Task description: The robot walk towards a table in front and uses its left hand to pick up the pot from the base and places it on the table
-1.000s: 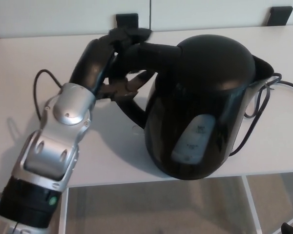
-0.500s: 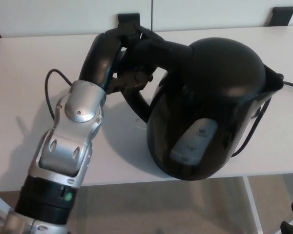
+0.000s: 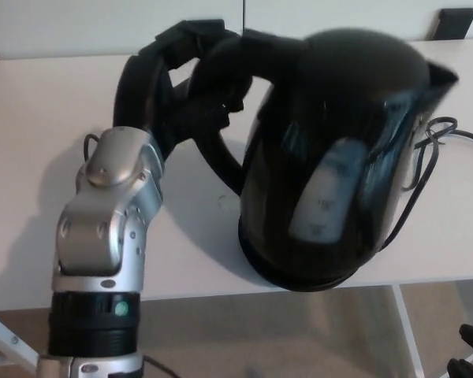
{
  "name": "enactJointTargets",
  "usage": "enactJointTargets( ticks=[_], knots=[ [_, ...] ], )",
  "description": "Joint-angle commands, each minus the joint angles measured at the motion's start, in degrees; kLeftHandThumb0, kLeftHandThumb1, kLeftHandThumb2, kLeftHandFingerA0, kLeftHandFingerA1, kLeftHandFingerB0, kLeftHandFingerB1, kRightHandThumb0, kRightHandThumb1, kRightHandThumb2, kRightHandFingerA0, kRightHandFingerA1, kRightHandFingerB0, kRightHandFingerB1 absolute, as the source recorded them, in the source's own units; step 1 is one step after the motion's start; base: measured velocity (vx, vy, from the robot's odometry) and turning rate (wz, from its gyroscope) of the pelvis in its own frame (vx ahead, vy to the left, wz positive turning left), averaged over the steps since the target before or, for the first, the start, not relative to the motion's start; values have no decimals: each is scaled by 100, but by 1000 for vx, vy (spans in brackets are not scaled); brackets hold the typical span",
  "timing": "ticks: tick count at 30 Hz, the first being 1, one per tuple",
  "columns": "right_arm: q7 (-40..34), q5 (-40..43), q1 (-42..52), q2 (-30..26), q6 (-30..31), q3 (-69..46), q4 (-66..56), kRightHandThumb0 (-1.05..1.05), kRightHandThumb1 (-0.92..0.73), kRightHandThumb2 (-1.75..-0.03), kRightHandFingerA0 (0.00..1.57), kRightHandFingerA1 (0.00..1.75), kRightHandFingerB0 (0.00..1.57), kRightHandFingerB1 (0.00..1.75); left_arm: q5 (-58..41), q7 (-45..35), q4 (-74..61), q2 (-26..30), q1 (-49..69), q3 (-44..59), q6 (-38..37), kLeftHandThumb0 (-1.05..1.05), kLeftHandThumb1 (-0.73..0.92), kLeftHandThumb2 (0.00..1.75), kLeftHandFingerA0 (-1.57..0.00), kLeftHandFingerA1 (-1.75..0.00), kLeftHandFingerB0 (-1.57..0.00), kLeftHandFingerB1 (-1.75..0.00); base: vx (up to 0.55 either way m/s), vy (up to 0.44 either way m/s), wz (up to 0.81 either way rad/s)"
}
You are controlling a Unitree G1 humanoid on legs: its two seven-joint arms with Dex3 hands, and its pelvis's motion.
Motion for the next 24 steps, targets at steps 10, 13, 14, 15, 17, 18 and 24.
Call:
enactJointTargets(
  ticks=[10,13,14,15,17,18,24],
  knots=[
    [81,97,54,-22,32,-36,-318,-24,-64,-61,5,23,17,37,-2702,1402,-652,-65,-2511,2271,1798,-20,85,72,-80,-149,-78,-119,0,0,0],
    [73,56,105,-37,-29,-30,-278,-32,-60,-67,7,32,16,39,-2849,1272,-519,327,-2585,2697,2016,-27,89,66,-74,-156,-63,-134,0,0,0],
    [70,76,107,-35,4,-46,-277,-30,-61,-66,7,33,14,38,-2752,1195,-488,505,-2555,2760,2049,-25,90,66,-78,-153,-71,-127,0,0,0],
    [69,84,109,-34,20,-54,-278,-30,-61,-66,7,33,14,38,-2705,1164,-475,578,-2560,2815,2095,-25,90,66,-78,-153,-71,-127,0,0,0],
    [41,67,120,-35,32,-50,-273,-28,-63,-66,7,32,14,38,-2538,1025,-380,862,-2505,2926,2089,-19,87,72,-77,-151,-73,-126,0,0,0],
    [38,65,122,-34,34,-50,-274,-28,-63,-66,7,32,14,38,-2516,1011,-370,893,-2511,2956,2113,-19,87,72,-77,-151,-73,-126,0,0,0],
    [12,49,52,-30,-36,-84,-51,-28,-65,-64,8,37,17,37,-2158,569,-174,1575,-2192,2869,1811,-20,86,65,-73,-154,-72,-125,0,0,0]
  ],
)
